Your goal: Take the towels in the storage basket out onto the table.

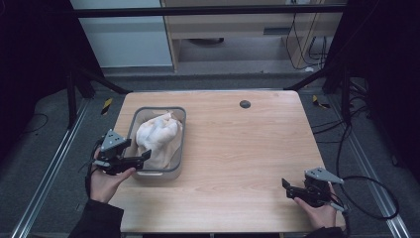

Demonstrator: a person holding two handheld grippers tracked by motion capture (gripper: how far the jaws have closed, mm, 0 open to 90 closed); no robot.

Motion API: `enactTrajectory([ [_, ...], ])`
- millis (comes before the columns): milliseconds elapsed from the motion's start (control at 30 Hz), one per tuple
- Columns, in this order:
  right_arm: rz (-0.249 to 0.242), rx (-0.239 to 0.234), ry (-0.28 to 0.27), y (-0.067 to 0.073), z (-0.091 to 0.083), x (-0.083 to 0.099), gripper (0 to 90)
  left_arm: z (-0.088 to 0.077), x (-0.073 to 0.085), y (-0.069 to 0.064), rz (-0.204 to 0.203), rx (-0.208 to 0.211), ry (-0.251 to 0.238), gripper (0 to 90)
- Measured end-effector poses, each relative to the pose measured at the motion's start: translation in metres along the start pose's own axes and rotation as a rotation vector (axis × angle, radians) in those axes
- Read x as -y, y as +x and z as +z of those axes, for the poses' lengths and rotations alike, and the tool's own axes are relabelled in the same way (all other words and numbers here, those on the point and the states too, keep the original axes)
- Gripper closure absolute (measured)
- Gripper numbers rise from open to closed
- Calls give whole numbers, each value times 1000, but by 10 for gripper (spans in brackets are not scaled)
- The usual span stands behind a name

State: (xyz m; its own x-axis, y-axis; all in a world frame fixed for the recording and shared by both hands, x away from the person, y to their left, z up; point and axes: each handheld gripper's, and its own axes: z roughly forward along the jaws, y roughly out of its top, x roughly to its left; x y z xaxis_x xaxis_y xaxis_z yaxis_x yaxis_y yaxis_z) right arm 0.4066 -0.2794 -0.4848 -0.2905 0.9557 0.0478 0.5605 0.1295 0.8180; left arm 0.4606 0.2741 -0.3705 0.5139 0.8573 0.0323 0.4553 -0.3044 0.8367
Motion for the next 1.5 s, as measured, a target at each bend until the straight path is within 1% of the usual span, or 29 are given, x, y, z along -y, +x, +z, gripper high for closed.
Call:
enactTrajectory([
  [333,0,-5,8,0,1,0,106,17,-9,0,19,25,45,173],
  [433,-1,-2,7,-1,1,0,107,21,-10,0,17,33,53,173],
  [533,-1,-2,6,-1,1,0,107,26,-12,-1,28,38,71,173],
  [633,-2,-4,8,-1,1,0,107,30,-13,0,39,37,92,173],
  [733,-4,-1,9,-1,1,0,107,34,-15,-1,45,29,94,180],
  [767,-4,-1,9,-1,1,0,106,35,-15,-1,42,32,96,180],
  [900,-2,0,6,-2,1,0,107,42,-17,-3,57,35,119,180],
  [933,-2,0,6,-2,1,0,107,43,-17,-3,56,37,120,180],
  [1000,-1,-2,10,-2,1,0,107,46,-18,-4,71,38,139,180],
  [1033,-3,-2,10,-2,1,0,106,48,-18,-5,70,37,143,180],
  [1067,2,-6,13,-1,1,0,107,50,-19,-5,77,35,149,180],
  [1167,-6,-3,12,-2,2,0,106,54,-19,-5,91,24,175,180],
  [1333,-5,-1,14,-2,2,0,106,62,-18,-4,95,9,201,188],
  [1433,-2,-6,17,-2,2,1,106,67,-16,-2,95,10,212,195],
  [1500,-8,-4,19,-2,2,1,106,69,-16,-1,95,7,214,207],
])
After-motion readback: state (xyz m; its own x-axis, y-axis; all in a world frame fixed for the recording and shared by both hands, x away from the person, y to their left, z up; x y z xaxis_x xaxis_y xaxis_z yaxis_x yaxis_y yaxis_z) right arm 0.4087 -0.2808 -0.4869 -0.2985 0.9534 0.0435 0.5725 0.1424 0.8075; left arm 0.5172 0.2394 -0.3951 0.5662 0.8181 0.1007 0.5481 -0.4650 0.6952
